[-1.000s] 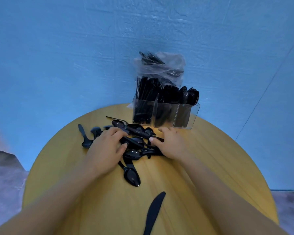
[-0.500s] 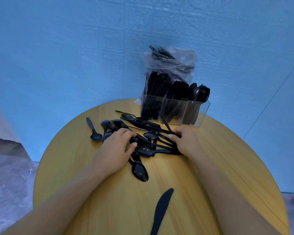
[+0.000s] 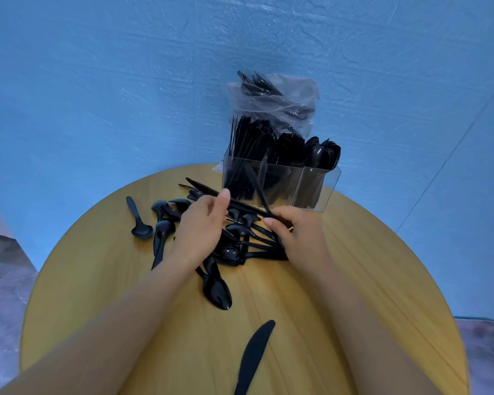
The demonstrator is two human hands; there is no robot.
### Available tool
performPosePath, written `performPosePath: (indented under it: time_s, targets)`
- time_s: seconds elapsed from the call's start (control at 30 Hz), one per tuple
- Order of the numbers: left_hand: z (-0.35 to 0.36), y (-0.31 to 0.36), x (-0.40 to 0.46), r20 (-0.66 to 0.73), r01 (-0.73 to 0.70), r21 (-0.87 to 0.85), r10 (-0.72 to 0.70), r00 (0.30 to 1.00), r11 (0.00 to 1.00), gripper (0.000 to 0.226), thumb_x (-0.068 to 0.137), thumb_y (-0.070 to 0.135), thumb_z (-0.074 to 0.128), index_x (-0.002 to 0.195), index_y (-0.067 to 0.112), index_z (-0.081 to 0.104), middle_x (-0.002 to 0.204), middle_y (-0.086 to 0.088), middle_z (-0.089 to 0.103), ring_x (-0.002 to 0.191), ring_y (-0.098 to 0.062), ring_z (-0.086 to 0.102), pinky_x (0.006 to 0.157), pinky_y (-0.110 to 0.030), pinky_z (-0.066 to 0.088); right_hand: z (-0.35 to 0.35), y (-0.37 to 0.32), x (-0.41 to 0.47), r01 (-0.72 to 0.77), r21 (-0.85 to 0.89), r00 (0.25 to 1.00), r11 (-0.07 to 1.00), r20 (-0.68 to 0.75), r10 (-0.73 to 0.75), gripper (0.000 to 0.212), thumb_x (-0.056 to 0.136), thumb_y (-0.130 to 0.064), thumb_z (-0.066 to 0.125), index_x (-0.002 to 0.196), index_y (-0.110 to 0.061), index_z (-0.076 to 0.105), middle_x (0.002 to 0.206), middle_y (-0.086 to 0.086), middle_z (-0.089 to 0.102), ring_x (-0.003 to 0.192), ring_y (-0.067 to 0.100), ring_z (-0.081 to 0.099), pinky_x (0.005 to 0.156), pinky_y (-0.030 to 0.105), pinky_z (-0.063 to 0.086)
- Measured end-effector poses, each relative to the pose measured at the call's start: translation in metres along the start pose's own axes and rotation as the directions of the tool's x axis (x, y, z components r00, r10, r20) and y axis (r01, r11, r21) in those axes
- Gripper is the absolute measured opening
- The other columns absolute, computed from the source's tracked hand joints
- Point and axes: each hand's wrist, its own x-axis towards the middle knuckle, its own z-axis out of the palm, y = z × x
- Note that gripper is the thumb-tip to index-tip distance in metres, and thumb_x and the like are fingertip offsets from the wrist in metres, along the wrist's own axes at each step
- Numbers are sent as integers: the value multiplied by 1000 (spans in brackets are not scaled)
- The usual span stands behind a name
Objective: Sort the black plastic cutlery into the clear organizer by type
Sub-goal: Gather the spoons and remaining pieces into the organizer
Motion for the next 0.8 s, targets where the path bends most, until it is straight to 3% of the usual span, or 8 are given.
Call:
performPosePath:
  time_s: [0.07,0.2,0.27,0.33,0.43,0.5,0.63,0.8]
  targets:
    - [1,0,5,-41,108,-178,-117,992,978,38,95,50,39,95,18,60,91,1,67,88,-11,64,87,-35,51,2,-4,-1,57,-1,998,998,30,-57,13,91,-21,60,93,-14,71,79,-8,62,75,5,53,66,13,37]
    - [-3,-3,6,-87,115,-243,-140,986,963,22,97,32,48,90,17,61,89,-2,68,84,-11,66,77,-25,52,2,-7,-2,61,-31,997,998,42,-60,15,91,-21,60,97,-15,72,83,-5,63,78,7,53,69,15,39]
    - [-6,-6,5,-90,74,-138,-87,992,988,22,97,31,49,94,15,64,86,2,68,84,-10,65,78,-25,51,1,-3,-1,1,-52,1000,999,-10,-2,15,91,-21,60,98,-17,72,84,-5,64,79,9,55,70,21,42]
    - [-9,-11,3,-61,19,78,-14,998,997,15,95,30,51,95,20,63,86,9,65,82,-6,62,73,-22,48,-1,3,0,-77,-81,995,994,-65,71,15,92,-22,59,97,-16,72,83,-4,64,78,11,55,70,24,42]
    - [-11,-19,-2,66,-84,308,67,996,948,7,93,29,55,97,27,59,89,16,56,90,-7,57,77,-27,48,-4,13,0,-176,-148,982,973,-88,165,16,93,-23,58,87,-13,70,78,-1,65,74,13,55,66,27,39]
    - [-12,-21,-5,144,-149,363,103,984,920,12,91,33,55,102,28,60,96,14,54,99,-9,52,85,-31,47,-5,17,0,-219,-174,975,960,-79,208,17,93,-24,58,90,-12,71,81,0,66,78,15,57,67,27,41]
    - [-11,-16,-12,262,-228,409,125,957,884,25,92,42,52,111,28,60,116,11,53,114,-9,42,92,-27,39,-5,16,0,-296,-121,950,948,-143,278,27,91,-24,62,117,-15,62,94,-3,64,86,13,57,74,23,42]
    - [-8,-8,-24,357,-319,507,142,923,801,42,87,55,52,124,35,52,124,13,44,119,-6,34,89,-23,33,-10,15,0,-299,-29,931,954,-229,285,19,87,-25,67,91,-12,53,71,-10,50,65,4,47,58,19,39]
